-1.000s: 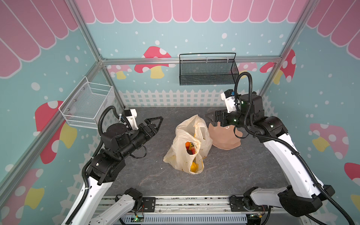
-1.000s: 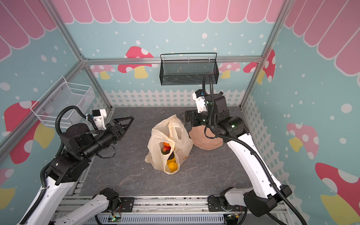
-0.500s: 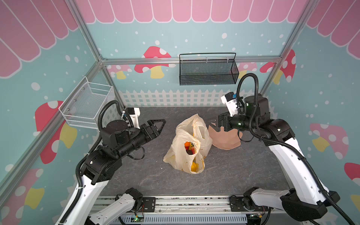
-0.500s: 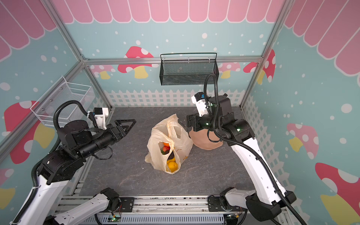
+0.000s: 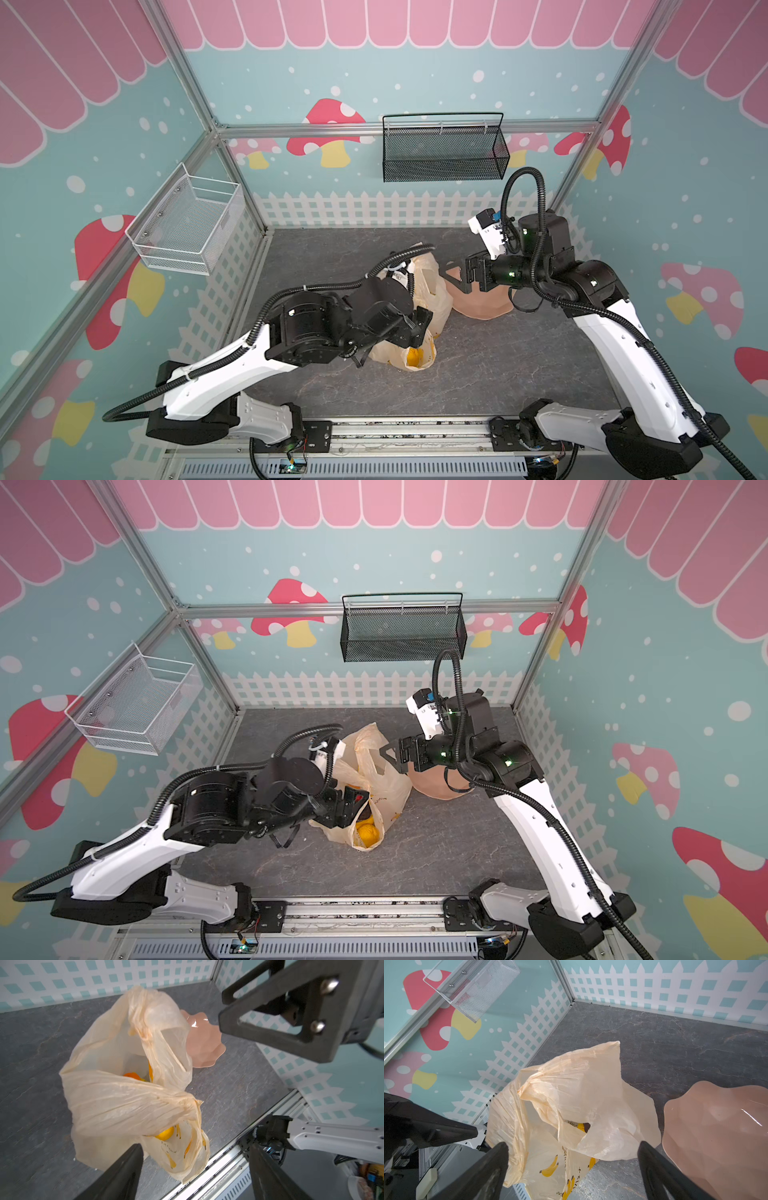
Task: Place the fruits into the plastic bag
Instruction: Open the plastic bag at the center of the table.
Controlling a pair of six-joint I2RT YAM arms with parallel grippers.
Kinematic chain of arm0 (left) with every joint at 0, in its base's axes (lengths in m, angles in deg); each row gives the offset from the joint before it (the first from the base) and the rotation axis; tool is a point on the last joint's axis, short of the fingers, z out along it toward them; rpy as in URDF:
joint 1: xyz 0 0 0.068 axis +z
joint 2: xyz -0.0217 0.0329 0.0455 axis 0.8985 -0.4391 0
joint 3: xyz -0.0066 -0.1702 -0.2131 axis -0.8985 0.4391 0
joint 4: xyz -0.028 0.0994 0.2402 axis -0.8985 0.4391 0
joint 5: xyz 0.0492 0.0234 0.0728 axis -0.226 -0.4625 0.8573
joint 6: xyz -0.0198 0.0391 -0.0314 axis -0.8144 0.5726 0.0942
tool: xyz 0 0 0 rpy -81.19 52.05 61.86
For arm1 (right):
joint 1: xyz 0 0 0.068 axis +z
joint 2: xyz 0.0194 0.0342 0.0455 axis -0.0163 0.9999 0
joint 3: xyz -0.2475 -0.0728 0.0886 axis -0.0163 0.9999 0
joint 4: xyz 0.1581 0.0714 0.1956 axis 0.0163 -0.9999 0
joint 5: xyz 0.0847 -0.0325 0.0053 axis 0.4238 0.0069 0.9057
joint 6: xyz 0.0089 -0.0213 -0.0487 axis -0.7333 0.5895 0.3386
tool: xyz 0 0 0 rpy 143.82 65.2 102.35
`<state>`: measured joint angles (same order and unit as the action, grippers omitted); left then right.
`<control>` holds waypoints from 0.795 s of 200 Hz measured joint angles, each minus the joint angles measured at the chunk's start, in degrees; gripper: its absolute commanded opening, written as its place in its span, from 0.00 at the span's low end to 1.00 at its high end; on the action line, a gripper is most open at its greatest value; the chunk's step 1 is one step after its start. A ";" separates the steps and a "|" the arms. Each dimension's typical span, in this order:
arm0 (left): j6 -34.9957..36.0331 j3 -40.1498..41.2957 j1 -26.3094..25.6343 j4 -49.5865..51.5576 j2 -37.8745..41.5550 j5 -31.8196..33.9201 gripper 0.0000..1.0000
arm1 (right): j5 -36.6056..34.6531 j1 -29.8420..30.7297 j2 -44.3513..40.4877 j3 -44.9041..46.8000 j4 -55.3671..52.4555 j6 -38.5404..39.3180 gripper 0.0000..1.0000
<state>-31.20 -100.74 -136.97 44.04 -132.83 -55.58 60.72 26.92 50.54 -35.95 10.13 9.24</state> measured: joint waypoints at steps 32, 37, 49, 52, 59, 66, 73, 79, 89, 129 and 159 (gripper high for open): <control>-3.78 -4.76 -1.33 6.93 -3.34 2.32 0.79 | -1.44 0.00 -0.50 1.86 -0.76 0.33 0.98; -4.37 -5.57 -1.38 7.52 -3.98 2.67 0.79 | -1.62 0.00 -0.59 1.92 -0.81 0.33 0.98; -5.40 -7.02 -1.38 8.61 -5.44 3.30 0.79 | -1.88 0.00 -0.79 1.95 -0.85 0.33 0.98; -5.57 -7.34 -1.38 8.87 -5.79 3.39 0.79 | -1.92 0.00 -0.81 1.95 -0.85 0.33 0.98; -6.08 -8.07 -1.38 9.33 -6.78 3.63 0.79 | -2.01 0.00 -0.98 1.97 -0.87 0.33 0.98; -6.49 -8.63 -1.38 9.68 -7.78 3.78 0.79 | -2.19 0.00 -1.16 1.97 -0.87 0.33 0.98; -6.69 -9.03 -1.38 9.86 -8.87 3.80 0.79 | -2.34 0.00 -1.38 2.08 -0.85 0.33 0.98; -6.82 -9.31 -1.38 10.01 -9.73 3.80 0.79 | -2.54 0.00 -1.60 2.21 -0.90 0.33 0.98; -7.08 -9.53 -1.38 10.21 -11.21 3.80 0.78 | -2.86 0.00 -1.86 2.29 -1.07 0.33 0.98; -8.15 -9.84 -1.25 11.15 -15.80 4.26 0.64 | -3.67 0.00 -2.80 2.51 -1.38 0.33 0.98; -9.05 -9.62 -0.68 12.92 -17.33 6.21 0.22 | -3.74 0.00 -3.13 2.71 -1.57 0.26 0.99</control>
<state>-40.24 -110.36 -137.65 56.96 -150.17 -49.37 56.98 26.92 47.42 -33.24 8.55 9.50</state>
